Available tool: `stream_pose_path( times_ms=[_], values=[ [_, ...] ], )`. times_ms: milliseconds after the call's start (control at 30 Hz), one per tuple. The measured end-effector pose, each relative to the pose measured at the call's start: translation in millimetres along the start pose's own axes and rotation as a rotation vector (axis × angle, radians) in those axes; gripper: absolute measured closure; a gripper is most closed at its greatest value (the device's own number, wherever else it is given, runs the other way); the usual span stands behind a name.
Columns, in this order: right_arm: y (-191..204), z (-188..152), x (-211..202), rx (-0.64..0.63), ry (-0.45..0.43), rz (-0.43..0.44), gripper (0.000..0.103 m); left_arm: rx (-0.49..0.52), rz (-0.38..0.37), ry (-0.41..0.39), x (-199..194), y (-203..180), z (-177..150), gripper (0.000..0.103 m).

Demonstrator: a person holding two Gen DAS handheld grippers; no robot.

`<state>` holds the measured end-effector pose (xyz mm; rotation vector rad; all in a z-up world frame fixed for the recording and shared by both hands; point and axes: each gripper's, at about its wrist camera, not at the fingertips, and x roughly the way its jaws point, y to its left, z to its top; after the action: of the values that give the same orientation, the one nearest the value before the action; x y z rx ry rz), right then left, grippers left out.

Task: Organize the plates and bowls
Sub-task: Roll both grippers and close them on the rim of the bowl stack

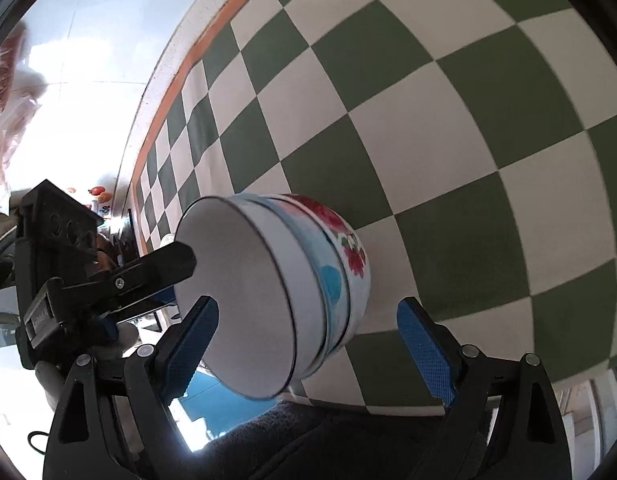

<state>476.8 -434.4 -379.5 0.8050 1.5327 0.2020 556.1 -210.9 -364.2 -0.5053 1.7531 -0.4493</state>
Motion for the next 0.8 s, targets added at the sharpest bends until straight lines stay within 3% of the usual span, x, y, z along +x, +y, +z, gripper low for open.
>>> stream_pose_path(
  times_ms=[133, 200, 267, 367, 533, 600, 800],
  values=[
    [-3, 7, 12, 0.004, 0.016, -0.007, 0.01, -0.054, -0.018, 0.042, 11, 10, 5, 0.014],
    [-3, 11, 16, 0.006, 0.022, -0.009, 0.01, -0.058, -0.029, 0.06, 15, 13, 6, 0.022],
    [-3, 14, 18, 0.01, 0.023, -0.006, 0.011, -0.06, -0.029, 0.073, 19, 15, 6, 0.042],
    [-2, 19, 25, 0.006, 0.03, -0.003, 0.013, -0.059, -0.011, 0.072, 21, 20, 5, 0.052],
    [-2, 24, 42, 0.019, 0.073, 0.033, 0.027, -0.056, -0.031, 0.063, 22, 24, 4, 0.054],
    [-3, 26, 49, 0.021, 0.077, 0.023, 0.041, -0.037, -0.018, 0.053, 22, 22, 3, 0.056],
    [-3, 25, 49, 0.004, 0.028, 0.033, 0.044, 0.02, 0.001, 0.013, 20, 17, -4, 0.057]
  ],
)
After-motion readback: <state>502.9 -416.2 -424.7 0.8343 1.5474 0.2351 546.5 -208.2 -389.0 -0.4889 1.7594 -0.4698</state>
